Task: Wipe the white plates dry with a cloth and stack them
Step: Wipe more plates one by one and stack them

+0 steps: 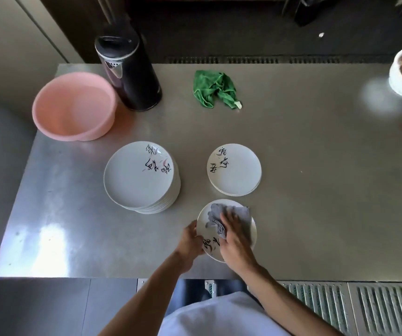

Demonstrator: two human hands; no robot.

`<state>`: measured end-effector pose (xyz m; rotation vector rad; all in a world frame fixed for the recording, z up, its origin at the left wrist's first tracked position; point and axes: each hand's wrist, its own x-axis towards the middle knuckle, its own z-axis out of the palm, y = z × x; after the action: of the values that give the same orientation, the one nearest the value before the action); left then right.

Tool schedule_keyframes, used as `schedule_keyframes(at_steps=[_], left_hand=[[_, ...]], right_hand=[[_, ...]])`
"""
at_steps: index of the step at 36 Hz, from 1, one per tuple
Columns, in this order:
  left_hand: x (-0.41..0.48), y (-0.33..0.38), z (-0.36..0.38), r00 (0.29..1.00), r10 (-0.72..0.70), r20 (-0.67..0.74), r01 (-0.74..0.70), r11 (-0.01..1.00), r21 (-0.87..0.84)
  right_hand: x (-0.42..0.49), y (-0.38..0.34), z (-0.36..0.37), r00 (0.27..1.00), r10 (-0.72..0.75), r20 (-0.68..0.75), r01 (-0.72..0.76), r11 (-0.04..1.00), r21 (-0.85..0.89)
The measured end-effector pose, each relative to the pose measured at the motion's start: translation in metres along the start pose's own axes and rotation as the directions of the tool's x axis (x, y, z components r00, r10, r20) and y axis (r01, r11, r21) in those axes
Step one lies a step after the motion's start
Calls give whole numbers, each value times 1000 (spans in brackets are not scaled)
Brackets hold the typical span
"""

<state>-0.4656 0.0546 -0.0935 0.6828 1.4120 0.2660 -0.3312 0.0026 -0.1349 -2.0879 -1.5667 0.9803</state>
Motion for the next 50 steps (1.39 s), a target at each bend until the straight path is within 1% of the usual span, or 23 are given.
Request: schedule_keyframes(at_steps=[2,4,8,10,13,18,20,21,23,26,29,31,32,34,36,37,38,42,43,45,47,48,50], left_hand=[[2,-1,-2,1000,9,13,-9,1000,-24],[4,-1,-7,999,31,44,-29,999,-46],[8,-3,-20,999,3,50,3,992,-126],[12,-4,-26,999,-27,27,31,989,-147],[19,-3,-29,999,-26,41,31,991,-132],[20,0,-22,998,8,57,-2,995,-98],[19,-1,-19,998,18,59,-14,997,-82],[19,-1,-19,998,26,62,-21,996,-81],[16,-1,-20,997,39,69,-33,995,-91],[14,-1,-26,997,33,69,-27,995,-94],[15,-3,-33,996,10,84,-2,995,-96],[13,-6,-35,997,-11,82,19,995,-103],[11,-7,-34,997,-16,80,23,995,-98],[8,-8,-31,996,-12,84,18,997,-70],[5,-9,-26,995,6,100,-2,999,-39],[4,-8,-24,994,21,107,-18,999,-28],[3,-6,-21,993,36,110,-35,999,-18],[1,-1,-20,994,56,96,-59,998,26],[1,-1,-22,994,54,95,-57,998,32],[1,-1,-26,996,41,82,-43,999,28],[0,-1,-25,996,30,79,-32,999,17],[-1,-1,-23,996,33,82,-35,999,14],[-2,1,-18,997,44,71,-45,999,20]], right_hand=[[6,0,10,992,-32,124,46,993,-107],[9,1,14,969,-119,218,155,976,-156],[-4,15,7,874,-330,356,409,895,-175],[-18,27,-1,825,-387,412,488,856,-173],[-32,48,-13,829,-337,445,472,850,-234],[-8,31,-14,953,-210,220,282,880,-382],[11,17,-6,970,-93,223,171,918,-358],[18,12,-3,968,-81,239,160,930,-331],[27,2,3,947,-209,245,268,933,-242],[14,-5,4,840,-463,282,514,846,-142],[-5,18,0,776,-483,405,562,821,-97],[-15,38,-5,767,-457,450,594,771,-229],[-16,43,-7,790,-420,447,577,756,-308],[-10,39,-9,881,-338,331,456,793,-404],[1,22,-4,969,-151,197,218,896,-387],[6,14,0,982,-65,176,123,932,-342],[7,8,6,982,-39,187,95,950,-299],[3,5,8,899,-255,355,332,927,-175],[5,10,5,890,-276,363,358,916,-181],[12,18,0,932,-213,295,296,915,-275],[15,19,-2,981,-51,189,114,935,-337],[14,16,0,984,-17,176,75,941,-330],[11,10,4,960,-108,257,176,950,-259]])
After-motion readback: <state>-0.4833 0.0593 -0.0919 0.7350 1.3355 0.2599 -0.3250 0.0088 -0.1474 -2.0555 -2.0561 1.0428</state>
